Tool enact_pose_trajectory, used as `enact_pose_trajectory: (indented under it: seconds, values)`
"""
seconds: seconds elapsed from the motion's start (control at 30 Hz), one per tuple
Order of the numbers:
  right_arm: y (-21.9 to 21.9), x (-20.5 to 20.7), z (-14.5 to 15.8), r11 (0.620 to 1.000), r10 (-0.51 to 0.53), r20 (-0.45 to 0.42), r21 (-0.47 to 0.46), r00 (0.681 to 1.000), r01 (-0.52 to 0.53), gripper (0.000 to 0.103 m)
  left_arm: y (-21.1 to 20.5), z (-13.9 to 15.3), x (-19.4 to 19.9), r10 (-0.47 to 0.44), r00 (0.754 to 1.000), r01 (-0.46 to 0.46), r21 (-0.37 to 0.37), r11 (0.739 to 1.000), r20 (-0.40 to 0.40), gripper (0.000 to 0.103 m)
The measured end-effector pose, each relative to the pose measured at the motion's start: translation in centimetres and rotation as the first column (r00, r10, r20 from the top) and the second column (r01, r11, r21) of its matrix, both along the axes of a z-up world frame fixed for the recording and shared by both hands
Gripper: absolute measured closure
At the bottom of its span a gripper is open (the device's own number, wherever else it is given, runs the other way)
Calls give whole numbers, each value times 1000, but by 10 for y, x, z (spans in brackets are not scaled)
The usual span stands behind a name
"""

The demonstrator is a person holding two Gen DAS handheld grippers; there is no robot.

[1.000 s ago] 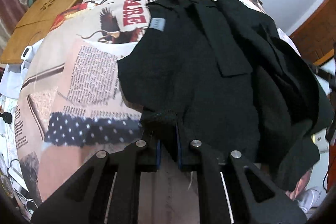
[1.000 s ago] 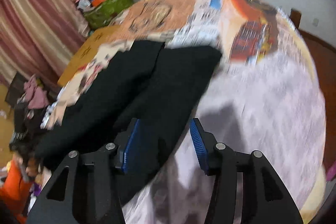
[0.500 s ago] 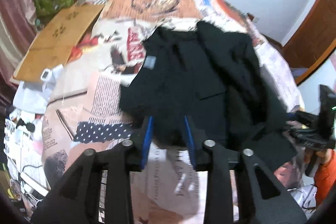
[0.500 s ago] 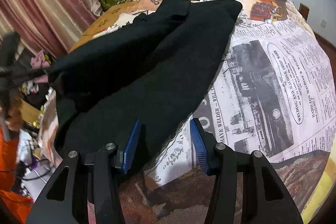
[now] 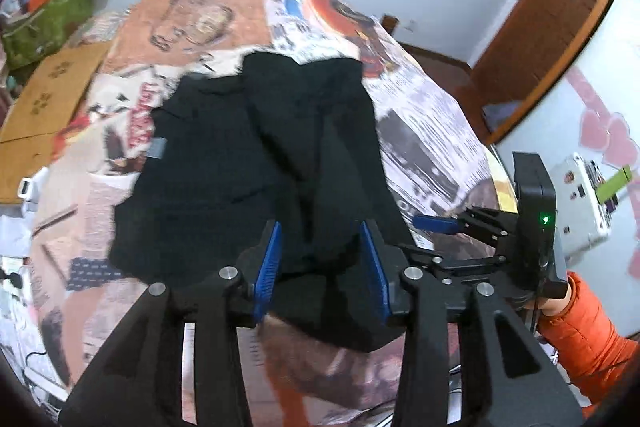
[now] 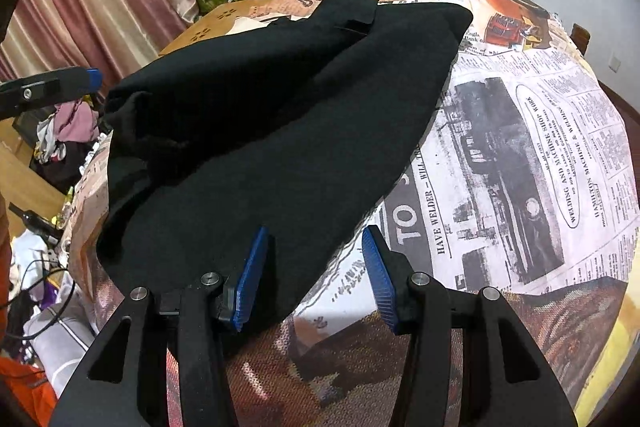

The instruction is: Fold small clothes

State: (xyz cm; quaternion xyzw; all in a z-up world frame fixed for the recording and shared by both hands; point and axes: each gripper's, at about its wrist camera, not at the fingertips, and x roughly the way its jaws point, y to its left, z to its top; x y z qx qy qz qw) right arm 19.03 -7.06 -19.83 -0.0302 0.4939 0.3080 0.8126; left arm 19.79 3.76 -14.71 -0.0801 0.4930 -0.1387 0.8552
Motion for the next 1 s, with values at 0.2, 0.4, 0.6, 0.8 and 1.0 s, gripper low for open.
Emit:
enact_pose_trajectory:
  seconds: [0.2,0.4,0.6,0.8,1.0]
  values:
    - [3,-3,-3,1000,4,4,-4,1000,-4,58,-12,-23,11,-21,999,21,-13,1000,-40,80]
    - [3,-5,-4,1000,15,0,1,1000,-15,58,14,3,-1,46,996,-48,30,998,70,92]
    - [3,-5,-6,1000,26,2,3,1000,-26,58,62,19,-15,153,982,-160,54,986,109,99]
    - [3,-4,-7,1000,27,-3,5,1000,-27,58,117,14,-34,285,953,-293,71,953,102,103]
    - [3,-4,-6,1000,19,-9,2,1000,-19,58,129,-13,-38,285,959,-284,55,957,-1,99]
